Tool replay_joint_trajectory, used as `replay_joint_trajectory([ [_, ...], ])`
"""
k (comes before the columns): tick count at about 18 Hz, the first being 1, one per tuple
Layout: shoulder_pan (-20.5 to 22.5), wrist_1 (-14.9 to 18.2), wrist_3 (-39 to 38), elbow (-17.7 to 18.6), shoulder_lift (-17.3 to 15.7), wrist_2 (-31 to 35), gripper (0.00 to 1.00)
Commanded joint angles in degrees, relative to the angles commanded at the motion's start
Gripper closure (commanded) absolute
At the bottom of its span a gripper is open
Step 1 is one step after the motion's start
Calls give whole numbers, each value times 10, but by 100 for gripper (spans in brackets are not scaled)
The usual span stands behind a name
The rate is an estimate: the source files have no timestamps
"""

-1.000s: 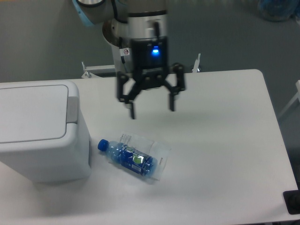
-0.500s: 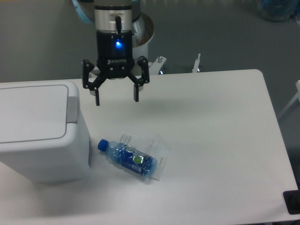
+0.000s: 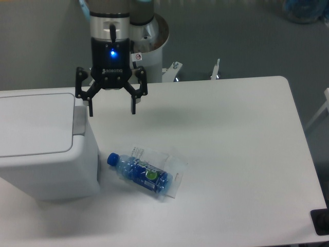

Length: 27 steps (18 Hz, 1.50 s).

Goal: Open the trash can
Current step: 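Lower the gripper onto the trash can lid edge and press it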

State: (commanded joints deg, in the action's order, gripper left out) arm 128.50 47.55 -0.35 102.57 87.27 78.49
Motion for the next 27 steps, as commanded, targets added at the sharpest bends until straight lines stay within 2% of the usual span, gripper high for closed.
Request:
replay_joint_trajectory([
  [27, -10, 0, 0, -4, 22, -1, 0],
])
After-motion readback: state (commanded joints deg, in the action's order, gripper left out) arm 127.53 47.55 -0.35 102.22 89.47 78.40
